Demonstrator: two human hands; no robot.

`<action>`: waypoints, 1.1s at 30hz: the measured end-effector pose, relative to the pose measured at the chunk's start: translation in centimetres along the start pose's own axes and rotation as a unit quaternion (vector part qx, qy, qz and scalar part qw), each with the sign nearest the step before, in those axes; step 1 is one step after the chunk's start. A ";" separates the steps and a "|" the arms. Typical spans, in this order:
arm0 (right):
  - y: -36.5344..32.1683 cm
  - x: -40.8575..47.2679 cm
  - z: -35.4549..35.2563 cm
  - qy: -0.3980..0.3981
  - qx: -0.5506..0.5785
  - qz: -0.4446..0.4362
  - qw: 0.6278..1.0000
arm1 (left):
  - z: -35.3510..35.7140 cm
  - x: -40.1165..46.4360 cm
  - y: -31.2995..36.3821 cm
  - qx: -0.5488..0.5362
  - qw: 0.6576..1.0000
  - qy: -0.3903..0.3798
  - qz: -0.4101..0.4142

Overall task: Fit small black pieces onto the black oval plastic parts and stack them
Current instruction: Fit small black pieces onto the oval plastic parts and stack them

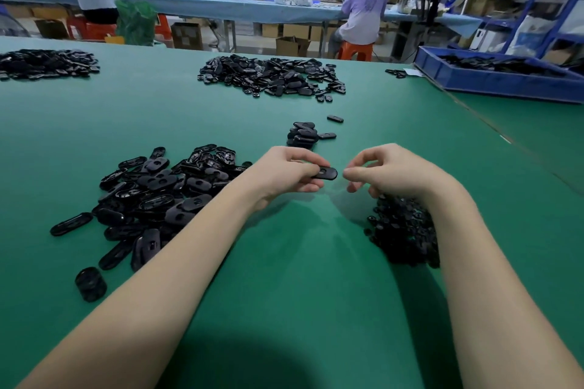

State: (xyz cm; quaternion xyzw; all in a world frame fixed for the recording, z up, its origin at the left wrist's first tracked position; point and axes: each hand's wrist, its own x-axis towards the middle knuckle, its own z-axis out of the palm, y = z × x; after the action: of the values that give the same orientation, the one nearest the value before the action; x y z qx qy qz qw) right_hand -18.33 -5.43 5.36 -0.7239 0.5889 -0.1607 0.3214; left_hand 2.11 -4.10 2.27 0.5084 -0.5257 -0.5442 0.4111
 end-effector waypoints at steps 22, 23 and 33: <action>0.4 -0.1 0.0 -0.001 -0.057 0.014 0.998 | 0.2 0.5 -1.1 -0.024 0.999 0.003 -0.045; 0.2 -0.1 0.2 0.010 -0.010 0.000 1.000 | 0.1 0.5 -1.0 -0.027 0.999 0.001 -0.044; -0.4 0.4 1.8 0.039 0.130 -0.002 0.991 | 0.0 -0.1 -0.7 -0.141 0.988 -0.041 -0.039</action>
State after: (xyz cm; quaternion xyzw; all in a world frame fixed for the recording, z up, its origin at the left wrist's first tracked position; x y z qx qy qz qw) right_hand -16.86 -5.33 4.23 -0.6702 0.5736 -0.2645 0.3896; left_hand 2.15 -3.88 1.56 0.4425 -0.4400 -0.6488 0.4356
